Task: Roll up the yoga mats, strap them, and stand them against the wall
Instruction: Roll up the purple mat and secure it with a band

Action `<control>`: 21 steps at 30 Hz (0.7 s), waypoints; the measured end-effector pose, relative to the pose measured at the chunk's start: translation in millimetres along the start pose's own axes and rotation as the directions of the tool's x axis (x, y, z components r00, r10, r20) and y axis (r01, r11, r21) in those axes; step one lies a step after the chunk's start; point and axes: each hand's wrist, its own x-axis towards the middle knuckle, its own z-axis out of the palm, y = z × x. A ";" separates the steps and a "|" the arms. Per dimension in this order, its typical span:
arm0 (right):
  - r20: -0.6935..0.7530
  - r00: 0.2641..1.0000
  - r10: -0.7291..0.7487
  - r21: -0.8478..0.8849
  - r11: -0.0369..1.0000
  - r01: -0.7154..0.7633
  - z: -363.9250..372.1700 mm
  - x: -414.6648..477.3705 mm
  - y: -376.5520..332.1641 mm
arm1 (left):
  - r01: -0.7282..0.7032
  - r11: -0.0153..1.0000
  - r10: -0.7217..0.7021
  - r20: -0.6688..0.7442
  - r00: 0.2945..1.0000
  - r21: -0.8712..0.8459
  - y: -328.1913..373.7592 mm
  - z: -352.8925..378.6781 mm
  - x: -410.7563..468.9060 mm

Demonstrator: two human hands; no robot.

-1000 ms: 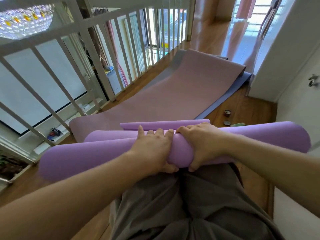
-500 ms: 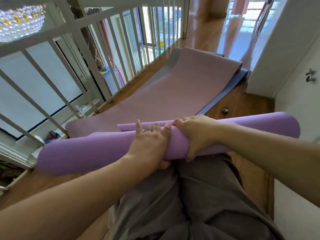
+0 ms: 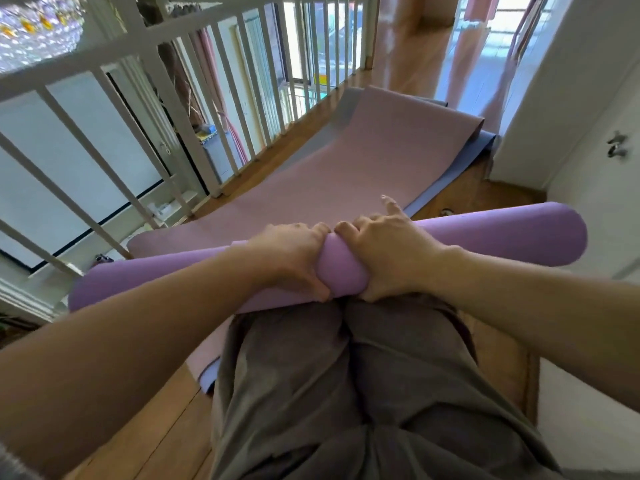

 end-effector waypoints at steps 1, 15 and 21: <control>0.018 1.000 -0.024 0.013 1.000 0.024 -5.9 -3.9 0.4 | -0.006 0.999 0.007 0.019 1.000 -0.035 -0.1 -2.6 -3.7; 0.220 0.972 -0.083 0.157 0.986 0.049 -0.2 -24.0 -4.0 | -0.103 0.969 0.113 -0.032 0.993 0.223 28.6 16.5 -37.2; 0.408 0.909 -0.084 0.354 0.932 -0.073 -11.9 -5.7 5.2 | -0.071 0.997 0.071 -0.009 0.997 0.024 21.5 11.3 -25.7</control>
